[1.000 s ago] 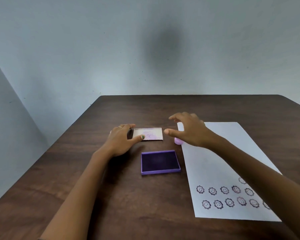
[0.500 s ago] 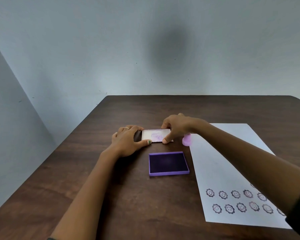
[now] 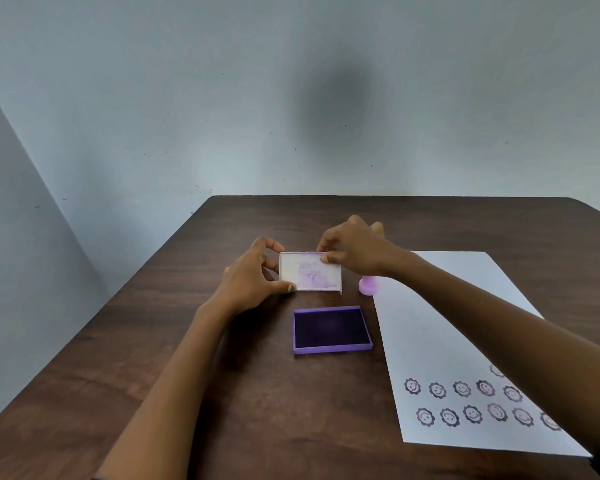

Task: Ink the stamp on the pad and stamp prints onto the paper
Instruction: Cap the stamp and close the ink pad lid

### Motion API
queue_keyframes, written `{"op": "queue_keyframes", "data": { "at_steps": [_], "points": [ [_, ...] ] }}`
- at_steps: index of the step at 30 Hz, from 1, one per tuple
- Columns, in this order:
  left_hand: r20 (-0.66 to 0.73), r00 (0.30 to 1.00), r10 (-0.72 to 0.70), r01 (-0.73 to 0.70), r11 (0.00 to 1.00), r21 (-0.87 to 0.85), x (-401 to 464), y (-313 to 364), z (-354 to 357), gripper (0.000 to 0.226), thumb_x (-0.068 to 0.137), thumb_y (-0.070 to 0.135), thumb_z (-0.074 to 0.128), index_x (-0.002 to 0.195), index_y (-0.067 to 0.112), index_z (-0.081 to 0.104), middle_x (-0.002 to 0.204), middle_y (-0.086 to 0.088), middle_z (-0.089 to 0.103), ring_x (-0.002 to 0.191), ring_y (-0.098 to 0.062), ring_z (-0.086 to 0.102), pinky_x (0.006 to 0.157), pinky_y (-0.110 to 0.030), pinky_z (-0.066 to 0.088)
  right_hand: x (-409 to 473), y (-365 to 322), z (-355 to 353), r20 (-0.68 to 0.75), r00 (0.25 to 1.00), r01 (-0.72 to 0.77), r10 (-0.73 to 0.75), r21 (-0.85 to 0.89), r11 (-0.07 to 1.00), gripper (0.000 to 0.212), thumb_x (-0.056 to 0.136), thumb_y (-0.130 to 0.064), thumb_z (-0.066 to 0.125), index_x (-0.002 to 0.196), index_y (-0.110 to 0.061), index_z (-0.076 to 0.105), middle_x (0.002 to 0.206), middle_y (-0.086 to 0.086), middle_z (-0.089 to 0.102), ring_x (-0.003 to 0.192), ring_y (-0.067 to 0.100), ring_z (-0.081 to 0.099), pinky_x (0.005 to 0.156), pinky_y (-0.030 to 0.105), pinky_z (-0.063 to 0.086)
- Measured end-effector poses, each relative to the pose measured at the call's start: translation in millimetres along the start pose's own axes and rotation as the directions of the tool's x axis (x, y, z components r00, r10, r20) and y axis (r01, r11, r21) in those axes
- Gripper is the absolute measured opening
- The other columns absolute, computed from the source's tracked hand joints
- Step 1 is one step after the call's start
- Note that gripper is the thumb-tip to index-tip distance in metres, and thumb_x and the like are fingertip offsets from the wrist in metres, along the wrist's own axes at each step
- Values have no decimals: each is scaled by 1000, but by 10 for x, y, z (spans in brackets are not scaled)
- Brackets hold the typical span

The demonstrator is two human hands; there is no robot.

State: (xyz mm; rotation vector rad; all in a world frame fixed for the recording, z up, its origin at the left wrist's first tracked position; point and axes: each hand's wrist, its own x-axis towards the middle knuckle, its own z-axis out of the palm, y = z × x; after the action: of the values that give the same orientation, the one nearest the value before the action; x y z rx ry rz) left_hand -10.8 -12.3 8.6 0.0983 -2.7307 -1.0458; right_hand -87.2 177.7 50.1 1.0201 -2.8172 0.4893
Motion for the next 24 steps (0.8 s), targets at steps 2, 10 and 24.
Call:
{"op": "queue_keyframes", "data": {
  "at_steps": [2, 10, 24],
  "points": [
    [6, 1000, 17, -17, 999, -49, -6, 12, -18, 44, 66, 32, 83, 94, 38, 50, 83, 9, 67, 72, -9, 66, 77, -38, 55, -24, 3, -11, -58, 998, 23, -22, 17, 1000, 14, 88, -27, 57, 92, -25, 70, 101, -5, 69, 111, 17, 46, 78, 37, 23],
    [-42, 990, 136, -142, 917, -372, -107, 219, -190, 13, 87, 14, 61, 94, 14, 72, 80, 10, 72, 70, -2, 68, 63, -10, 50, -338, -74, -206, -176, 981, 106, -80, 144, 984, 13, 85, -22, 61, 90, -17, 72, 90, 0, 74, 79, 11, 59, 73, 31, 50],
    [308, 946, 105, -2, 949, -316, -200, 244, -228, 26, 79, 31, 69, 103, 21, 72, 102, 4, 73, 99, -10, 66, 85, -16, 52, -1167, -159, 21, -352, 919, 215, -177, 71, 974, 20, 80, -23, 57, 89, -12, 70, 82, 5, 74, 72, 18, 66, 62, 25, 54]
  ]
}}
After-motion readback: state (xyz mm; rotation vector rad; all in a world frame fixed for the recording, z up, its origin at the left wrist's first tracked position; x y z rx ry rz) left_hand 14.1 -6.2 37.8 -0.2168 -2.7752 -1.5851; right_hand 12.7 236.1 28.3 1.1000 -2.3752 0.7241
